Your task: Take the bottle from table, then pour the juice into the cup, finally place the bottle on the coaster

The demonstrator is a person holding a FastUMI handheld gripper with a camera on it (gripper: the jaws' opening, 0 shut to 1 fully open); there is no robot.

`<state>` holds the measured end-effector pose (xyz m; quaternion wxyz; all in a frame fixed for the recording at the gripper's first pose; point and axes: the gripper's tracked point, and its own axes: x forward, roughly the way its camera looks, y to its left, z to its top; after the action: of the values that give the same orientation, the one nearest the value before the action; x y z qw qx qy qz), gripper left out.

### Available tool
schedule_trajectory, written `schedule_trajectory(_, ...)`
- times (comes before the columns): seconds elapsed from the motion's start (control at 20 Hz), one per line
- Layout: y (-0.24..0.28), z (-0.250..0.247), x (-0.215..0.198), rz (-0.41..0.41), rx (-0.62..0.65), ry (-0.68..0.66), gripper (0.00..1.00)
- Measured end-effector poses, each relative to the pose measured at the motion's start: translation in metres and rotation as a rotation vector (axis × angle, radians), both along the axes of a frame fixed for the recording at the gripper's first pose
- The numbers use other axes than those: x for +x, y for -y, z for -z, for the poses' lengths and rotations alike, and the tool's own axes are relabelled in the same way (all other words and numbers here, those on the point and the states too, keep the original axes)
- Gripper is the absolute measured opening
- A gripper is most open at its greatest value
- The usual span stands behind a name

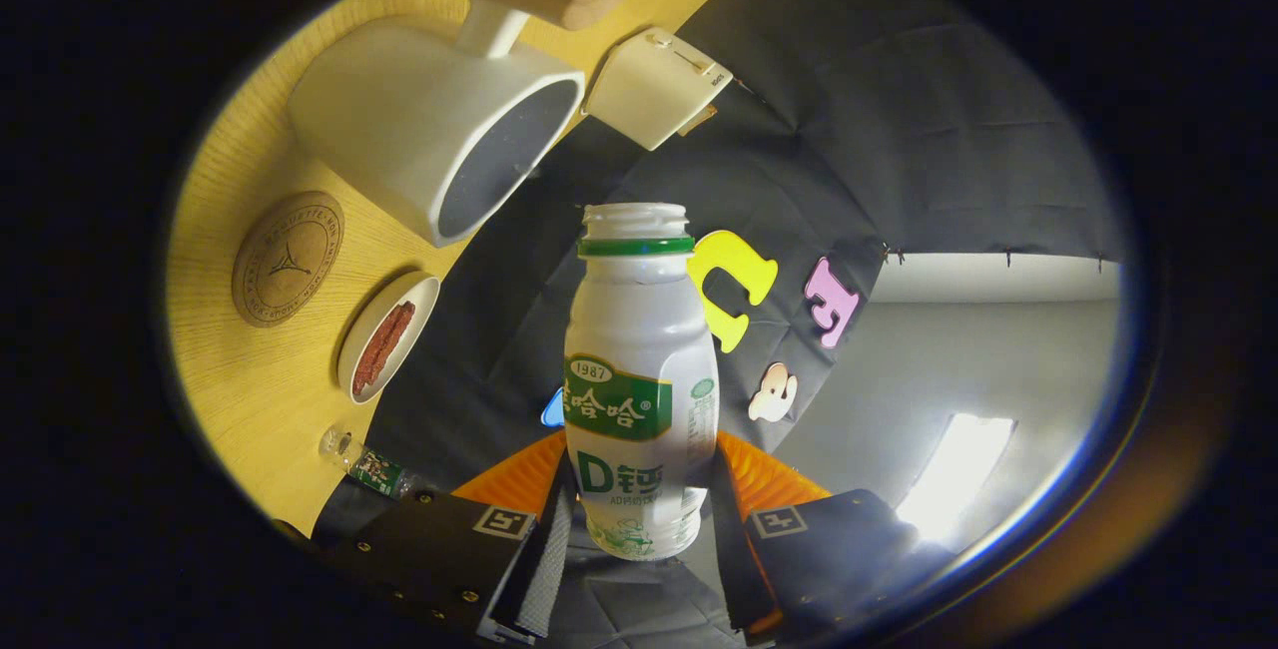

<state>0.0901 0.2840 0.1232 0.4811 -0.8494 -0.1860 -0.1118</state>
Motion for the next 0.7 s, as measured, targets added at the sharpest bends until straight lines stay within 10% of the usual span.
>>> schedule_trajectory(0.7,0.037,0.042,0.023,-0.08,0.869,-0.451,0.64)
